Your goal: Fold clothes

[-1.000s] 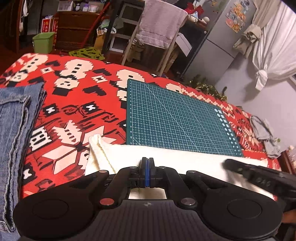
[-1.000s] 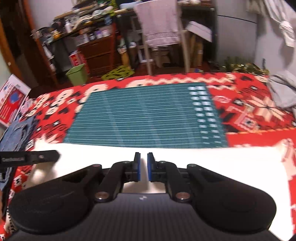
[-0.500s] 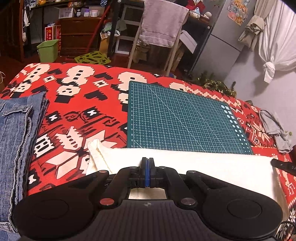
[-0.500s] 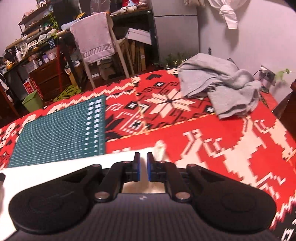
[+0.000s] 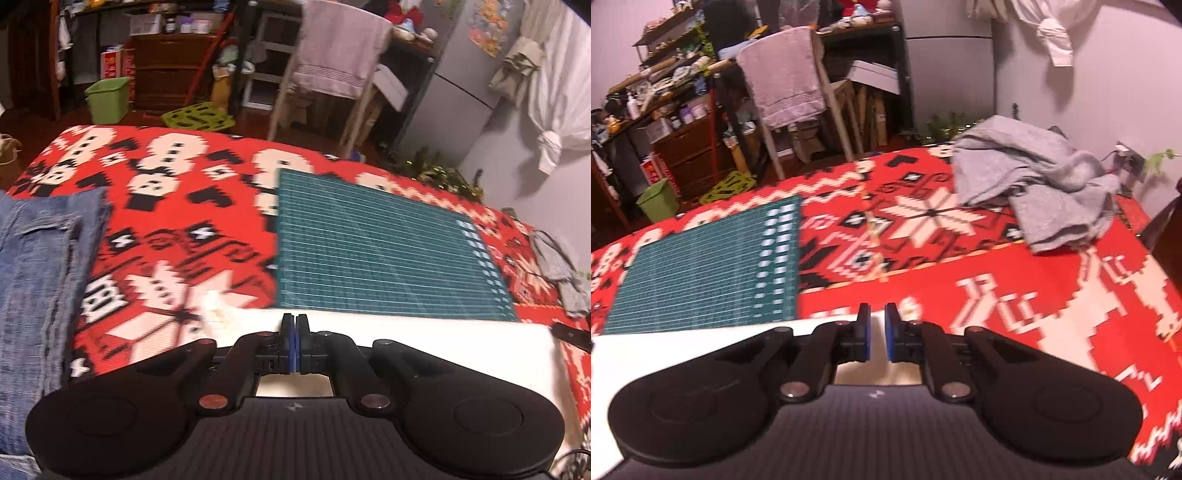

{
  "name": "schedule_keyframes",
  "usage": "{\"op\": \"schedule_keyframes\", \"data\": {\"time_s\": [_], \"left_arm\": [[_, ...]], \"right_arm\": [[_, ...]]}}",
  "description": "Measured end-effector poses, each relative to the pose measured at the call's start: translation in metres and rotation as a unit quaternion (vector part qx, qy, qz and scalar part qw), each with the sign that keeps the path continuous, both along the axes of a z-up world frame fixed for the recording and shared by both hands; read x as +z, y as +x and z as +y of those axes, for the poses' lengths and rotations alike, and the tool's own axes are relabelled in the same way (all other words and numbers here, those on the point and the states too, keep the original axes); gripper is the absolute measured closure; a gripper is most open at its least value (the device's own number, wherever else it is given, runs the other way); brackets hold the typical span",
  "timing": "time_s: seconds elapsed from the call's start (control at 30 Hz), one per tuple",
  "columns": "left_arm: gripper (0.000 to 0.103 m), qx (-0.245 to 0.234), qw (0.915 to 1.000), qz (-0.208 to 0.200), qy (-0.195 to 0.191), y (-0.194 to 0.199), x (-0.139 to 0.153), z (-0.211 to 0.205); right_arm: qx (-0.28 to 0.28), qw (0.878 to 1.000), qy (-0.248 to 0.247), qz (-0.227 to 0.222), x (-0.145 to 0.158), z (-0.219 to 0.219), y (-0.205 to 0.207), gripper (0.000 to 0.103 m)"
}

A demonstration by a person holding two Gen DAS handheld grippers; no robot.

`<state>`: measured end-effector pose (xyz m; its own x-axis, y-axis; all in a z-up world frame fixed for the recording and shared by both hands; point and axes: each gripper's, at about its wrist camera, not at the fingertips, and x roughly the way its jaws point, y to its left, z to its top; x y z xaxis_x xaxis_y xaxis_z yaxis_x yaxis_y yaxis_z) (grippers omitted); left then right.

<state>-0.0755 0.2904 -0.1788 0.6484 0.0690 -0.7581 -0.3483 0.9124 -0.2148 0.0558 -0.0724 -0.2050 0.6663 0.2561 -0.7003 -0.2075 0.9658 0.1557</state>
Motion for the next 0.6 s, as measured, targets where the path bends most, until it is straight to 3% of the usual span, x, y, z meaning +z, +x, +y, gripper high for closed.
{"op": "schedule_keyframes", "data": {"time_s": [0.07, 0.2, 0.33, 0.47, 0.6], "left_arm": [[0.102, 0.013, 0.9999, -0.001, 0.004, -0.005, 0.001, 0.008], [0.102, 0.021, 0.9986, -0.028, -0.038, -0.017, 0.006, 0.020], [0.102, -0.009, 0.9956, -0.052, -0.078, -0.016, 0.013, 0.007], [0.102, -0.052, 0.9920, -0.048, -0.105, -0.003, 0.008, -0.024], [0.102, -0.074, 0.9909, -0.040, -0.105, 0.001, -0.001, -0.049]], "right_arm": [[-0.006, 1.000, 0.004, -0.001, 0.001, -0.006, 0.002, 0.099], [0.006, 1.000, 0.013, -0.011, 0.007, -0.001, -0.001, 0.093], [0.042, 0.999, 0.028, -0.013, 0.014, 0.018, -0.008, 0.093], [0.092, 0.994, 0.051, 0.010, 0.010, 0.050, -0.025, 0.093], [0.135, 0.990, 0.044, 0.023, 0.003, 0.074, -0.045, 0.093]]}}
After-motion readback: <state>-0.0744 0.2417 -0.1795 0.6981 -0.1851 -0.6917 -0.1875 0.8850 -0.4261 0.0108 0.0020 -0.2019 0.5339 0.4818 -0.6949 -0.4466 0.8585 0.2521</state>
